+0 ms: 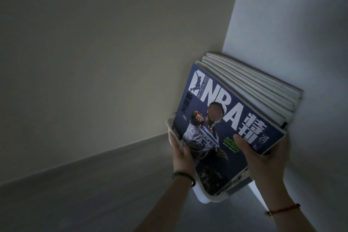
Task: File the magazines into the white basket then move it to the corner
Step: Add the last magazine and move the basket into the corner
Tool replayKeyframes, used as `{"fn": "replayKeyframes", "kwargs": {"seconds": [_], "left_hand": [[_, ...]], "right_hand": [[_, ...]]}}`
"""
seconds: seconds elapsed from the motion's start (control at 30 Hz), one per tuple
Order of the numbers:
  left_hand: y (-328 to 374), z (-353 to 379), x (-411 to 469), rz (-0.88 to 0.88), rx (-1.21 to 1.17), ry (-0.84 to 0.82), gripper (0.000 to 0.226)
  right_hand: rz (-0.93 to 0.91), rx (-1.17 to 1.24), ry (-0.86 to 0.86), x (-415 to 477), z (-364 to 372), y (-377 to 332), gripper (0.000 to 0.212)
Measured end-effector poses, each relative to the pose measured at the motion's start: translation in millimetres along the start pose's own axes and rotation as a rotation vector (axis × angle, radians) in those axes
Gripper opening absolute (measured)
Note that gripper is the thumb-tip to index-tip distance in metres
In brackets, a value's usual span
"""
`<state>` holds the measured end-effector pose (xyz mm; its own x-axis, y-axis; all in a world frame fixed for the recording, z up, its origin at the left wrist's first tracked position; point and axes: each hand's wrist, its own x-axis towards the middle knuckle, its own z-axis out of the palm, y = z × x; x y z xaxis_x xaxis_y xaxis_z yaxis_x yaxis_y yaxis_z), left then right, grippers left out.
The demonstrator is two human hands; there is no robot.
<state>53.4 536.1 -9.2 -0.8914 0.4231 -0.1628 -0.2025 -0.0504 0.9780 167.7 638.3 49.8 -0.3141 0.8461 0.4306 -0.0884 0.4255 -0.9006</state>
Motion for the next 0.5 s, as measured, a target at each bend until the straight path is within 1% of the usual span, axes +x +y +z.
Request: {"fn": "replayKeyframes", "kwargs": {"seconds": [0.17, 0.23, 0.33, 0.4, 0.5], "left_hand": [[-1, 2, -4, -0.024, -0.057, 0.028, 0.054], [-3, 2, -12, -0.04, -0.092, 0.014, 0.052], [-8, 5, -32, -0.076, -0.114, -0.049, 0.056], [-11, 7, -42, -0.101, -0.085, -0.058, 0.06], [-19, 12, -45, -0.123, 0.034, -0.063, 0.055]], "right_hand": [[-0.009, -0.02, 0.007, -3, 4, 2, 0.077], [-0.006, -0.029, -0.008, -10, 2, 4, 0.079], [0.038, -0.039, -0.06, -22, 1, 10, 0.09], [0.068, -0.041, -0.067, -28, 3, 13, 0.096], [0.038, -0.053, 0.004, -25, 6, 13, 0.091]]}}
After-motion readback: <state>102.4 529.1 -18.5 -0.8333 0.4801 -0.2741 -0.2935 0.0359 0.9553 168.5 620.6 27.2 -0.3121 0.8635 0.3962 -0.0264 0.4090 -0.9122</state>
